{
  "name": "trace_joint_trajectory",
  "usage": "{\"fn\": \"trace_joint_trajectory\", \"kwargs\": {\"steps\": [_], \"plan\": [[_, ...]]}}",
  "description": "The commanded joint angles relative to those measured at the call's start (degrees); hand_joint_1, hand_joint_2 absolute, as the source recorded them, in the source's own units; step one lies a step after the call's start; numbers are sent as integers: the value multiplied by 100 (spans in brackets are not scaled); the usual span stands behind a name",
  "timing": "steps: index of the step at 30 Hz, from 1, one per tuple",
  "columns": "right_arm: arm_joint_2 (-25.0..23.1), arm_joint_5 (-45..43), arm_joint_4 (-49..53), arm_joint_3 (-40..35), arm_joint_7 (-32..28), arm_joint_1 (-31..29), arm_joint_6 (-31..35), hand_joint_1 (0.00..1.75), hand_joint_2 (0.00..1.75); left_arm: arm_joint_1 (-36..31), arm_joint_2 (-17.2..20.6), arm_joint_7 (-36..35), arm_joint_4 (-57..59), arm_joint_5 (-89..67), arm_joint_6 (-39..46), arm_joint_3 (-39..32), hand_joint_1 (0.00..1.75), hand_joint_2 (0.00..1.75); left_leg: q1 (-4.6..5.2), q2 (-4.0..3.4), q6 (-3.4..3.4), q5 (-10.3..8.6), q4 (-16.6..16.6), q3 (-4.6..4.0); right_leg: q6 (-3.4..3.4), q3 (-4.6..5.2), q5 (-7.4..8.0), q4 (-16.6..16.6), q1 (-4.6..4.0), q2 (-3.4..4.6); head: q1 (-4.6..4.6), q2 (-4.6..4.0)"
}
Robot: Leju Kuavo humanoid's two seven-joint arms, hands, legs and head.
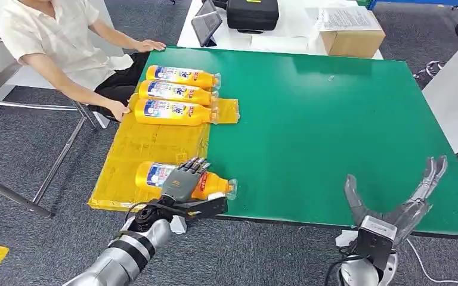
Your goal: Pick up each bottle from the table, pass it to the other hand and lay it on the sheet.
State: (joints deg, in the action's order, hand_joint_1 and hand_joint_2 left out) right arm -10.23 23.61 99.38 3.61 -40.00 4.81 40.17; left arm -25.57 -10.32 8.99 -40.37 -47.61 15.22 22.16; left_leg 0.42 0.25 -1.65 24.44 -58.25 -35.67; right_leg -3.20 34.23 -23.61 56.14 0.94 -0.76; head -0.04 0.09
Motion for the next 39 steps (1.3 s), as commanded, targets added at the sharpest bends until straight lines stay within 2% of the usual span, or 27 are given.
{"fn": "trace_joint_trajectory", "kwargs": {"steps": [1,6,11,13,20,25,27,29,30,32,33,35,37,39], "plan": [[187,-77,-494,-195,0,-253,-17,0,175,20,-140,1163,189,2021,-1906,-776,0,175,-7,-20,9,11,5,28,10,-25,-1,-10,-7,23,-2,0],[189,-118,-574,-200,0,-318,-17,0,175,211,-29,1357,-176,2980,-2936,-761,0,175,-4,-22,12,9,8,41,14,-36,1,-11,-5,27,-2,0],[180,-126,-584,-161,0,-306,-17,0,175,367,68,1460,-547,3304,-3167,-518,0,175,-4,-16,8,7,7,34,10,-31,1,-9,-5,20,0,0],[158,-75,-544,-110,0,-287,-17,0,175,433,81,1472,-817,3390,-2914,-392,0,175,-4,-14,9,9,7,40,11,-37,-2,-9,-4,18,-2,0],[158,-75,-544,-110,0,-287,-17,0,175,433,81,1472,-817,3390,-2914,-392,0,175,-5,-9,9,8,3,33,10,-30,-3,-6,-5,13,0,0],[108,-73,-314,-55,0,-129,-17,0,175,948,-261,1941,-2217,3967,-1768,-284,0,175,-7,-2,10,10,-2,26,12,-26,-6,-4,-8,7,0,0],[207,-591,-369,-330,0,-79,-17,0,175,1288,-321,2016,-3072,4762,-1567,2,0,175,-6,1,10,14,-6,25,12,-23,-11,1,-6,3,0,0],[500,-1624,-314,-828,0,-19,-41,0,175,1574,-234,2004,-3749,5795,-1639,332,0,175,-9,-5,13,25,-8,39,16,-37,-19,2,-9,10,-2,0],[467,-1634,-262,-796,0,60,-17,0,175,1712,-177,2058,-3922,5986,-1563,413,0,175,-6,-9,7,14,-5,19,9,-17,-8,-2,-7,13,0,0],[455,-1461,-100,-788,0,131,-17,0,175,1793,-76,2280,-4097,6109,-1481,542,0,175,-6,-15,11,25,0,40,13,-37,-16,-6,-6,20,-2,0],[451,-1432,-74,-779,0,138,-17,0,175,1800,-63,2305,-4127,6169,-1477,554,0,175,-2,-9,7,11,1,16,8,-15,-5,-5,-2,12,-2,0],[493,-1492,-140,-846,0,152,-21,0,175,1806,-38,2298,-4131,6251,-1473,566,0,175,-5,-13,17,24,-1,35,16,-29,-14,-2,-6,17,-2,0],[369,-1953,-230,-714,0,209,-644,0,175,1861,-41,2324,-4146,6199,-1356,576,0,175,-5,-9,16,22,2,33,17,-28,-13,-4,-7,13,0,0],[295,-1704,-237,-688,0,246,-758,0,175,1887,-25,2437,-4139,5865,-1041,660,0,175,-5,-7,12,18,5,29,14,-25,-9,-10,-6,12,0,0]]}}
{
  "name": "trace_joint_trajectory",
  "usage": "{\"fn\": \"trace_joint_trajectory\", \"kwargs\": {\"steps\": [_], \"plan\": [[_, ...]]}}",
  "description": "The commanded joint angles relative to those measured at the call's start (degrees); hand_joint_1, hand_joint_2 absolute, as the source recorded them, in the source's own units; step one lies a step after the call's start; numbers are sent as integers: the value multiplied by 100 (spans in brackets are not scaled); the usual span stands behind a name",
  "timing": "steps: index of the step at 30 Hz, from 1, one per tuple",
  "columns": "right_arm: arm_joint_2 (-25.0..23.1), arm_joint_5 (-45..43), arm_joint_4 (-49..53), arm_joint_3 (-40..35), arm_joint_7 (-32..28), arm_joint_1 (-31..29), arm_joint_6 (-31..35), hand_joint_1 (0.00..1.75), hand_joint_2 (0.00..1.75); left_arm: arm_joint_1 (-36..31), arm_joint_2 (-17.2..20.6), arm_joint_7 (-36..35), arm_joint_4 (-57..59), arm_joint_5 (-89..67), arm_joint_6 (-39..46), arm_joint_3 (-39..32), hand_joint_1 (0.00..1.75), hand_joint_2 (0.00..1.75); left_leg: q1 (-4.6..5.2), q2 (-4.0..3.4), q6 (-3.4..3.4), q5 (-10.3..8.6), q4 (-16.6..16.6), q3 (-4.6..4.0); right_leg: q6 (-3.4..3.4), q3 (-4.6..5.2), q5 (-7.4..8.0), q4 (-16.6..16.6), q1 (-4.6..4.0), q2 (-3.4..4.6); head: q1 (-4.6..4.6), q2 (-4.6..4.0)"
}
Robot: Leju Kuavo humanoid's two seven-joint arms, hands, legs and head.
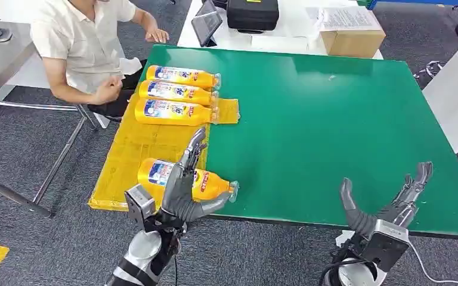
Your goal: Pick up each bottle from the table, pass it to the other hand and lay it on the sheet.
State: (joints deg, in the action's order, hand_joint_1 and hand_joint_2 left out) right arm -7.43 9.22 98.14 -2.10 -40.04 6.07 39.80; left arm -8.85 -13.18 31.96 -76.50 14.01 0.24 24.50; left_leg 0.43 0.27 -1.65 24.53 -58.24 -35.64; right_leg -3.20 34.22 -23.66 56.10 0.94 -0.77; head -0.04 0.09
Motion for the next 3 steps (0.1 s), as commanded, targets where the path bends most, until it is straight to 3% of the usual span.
{"fn": "trace_joint_trajectory", "kwargs": {"steps": [1,3], "plan": [[48,-230,-115,-200,4,131,-751,0,175,213,274,175,-506,-419,565,460,0,175,-9,-10,15,12,6,36,17,-34,-7,-8,-8,14,0,0],[65,-220,-116,-262,4,134,-775,0,175,213,274,175,-473,-420,565,481,0,175,-5,-11,10,5,6,19,11,-15,-1,-5,-4,13,0,0]]}}
